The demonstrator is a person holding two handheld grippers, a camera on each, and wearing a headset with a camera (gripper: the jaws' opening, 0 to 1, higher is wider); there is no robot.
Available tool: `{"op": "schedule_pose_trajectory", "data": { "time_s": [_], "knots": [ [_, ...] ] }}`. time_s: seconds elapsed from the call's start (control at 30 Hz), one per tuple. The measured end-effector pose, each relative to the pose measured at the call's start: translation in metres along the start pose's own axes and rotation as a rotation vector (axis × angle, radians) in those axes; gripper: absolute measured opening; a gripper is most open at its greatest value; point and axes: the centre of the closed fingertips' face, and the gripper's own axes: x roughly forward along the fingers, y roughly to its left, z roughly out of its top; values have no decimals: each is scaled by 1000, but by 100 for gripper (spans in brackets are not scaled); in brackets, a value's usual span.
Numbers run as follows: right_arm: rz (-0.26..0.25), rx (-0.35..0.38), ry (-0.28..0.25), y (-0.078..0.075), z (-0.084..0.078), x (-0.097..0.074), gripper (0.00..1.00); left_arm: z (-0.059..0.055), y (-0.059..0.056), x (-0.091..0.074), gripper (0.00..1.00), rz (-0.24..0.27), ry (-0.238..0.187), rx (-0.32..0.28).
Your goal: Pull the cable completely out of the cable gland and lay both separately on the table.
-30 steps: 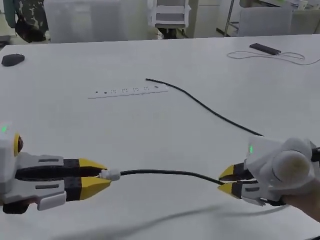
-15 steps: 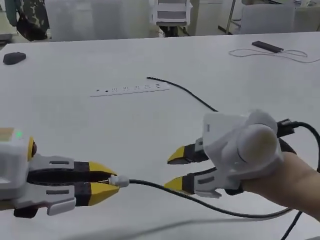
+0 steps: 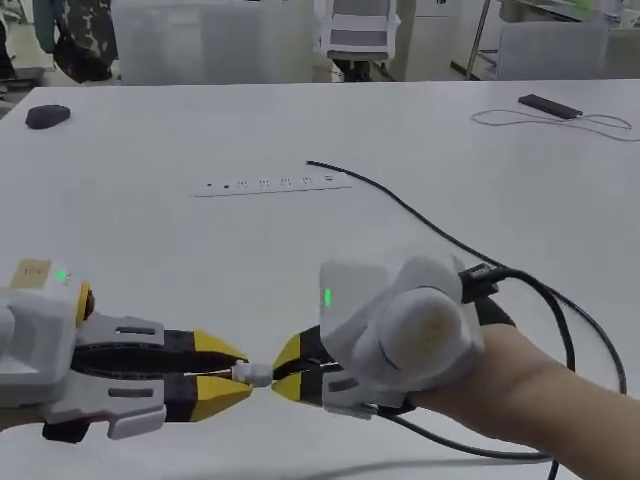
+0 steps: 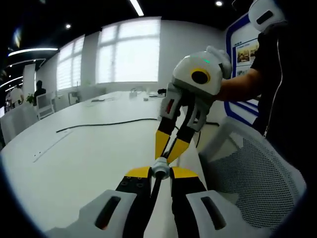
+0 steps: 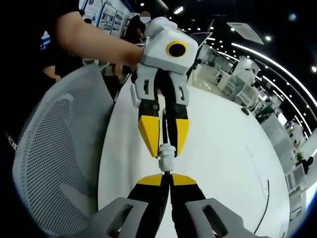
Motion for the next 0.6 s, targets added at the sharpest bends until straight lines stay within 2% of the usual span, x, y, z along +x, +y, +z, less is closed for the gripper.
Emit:
{"op": "schedule_pose_trajectory", "data": {
  "time_s": [0.1, 0.2, 0.27, 0.37, 0.47, 0.6],
  "knots": [
    [-1, 12, -14, -1, 1, -4, 0, 2, -1, -1, 14, -3, -11, -4],
    [-24, 16, -3, -3, -4, -10, 0, 6, 0, -1, 14, -1, -21, 4],
    [-41, 27, 5, -6, -11, -17, 0, 10, 0, -2, 14, 3, -29, 24],
    [-73, 81, 10, -12, -24, -32, 0, 14, 1, -3, 14, 3, -42, 28],
    [-108, 98, 20, -17, -35, -44, 0, 18, 3, -4, 14, 6, -58, 20],
    [-158, 159, 37, -23, -55, -54, 0, 18, 5, -4, 14, 10, -57, 17]
  ]
}}
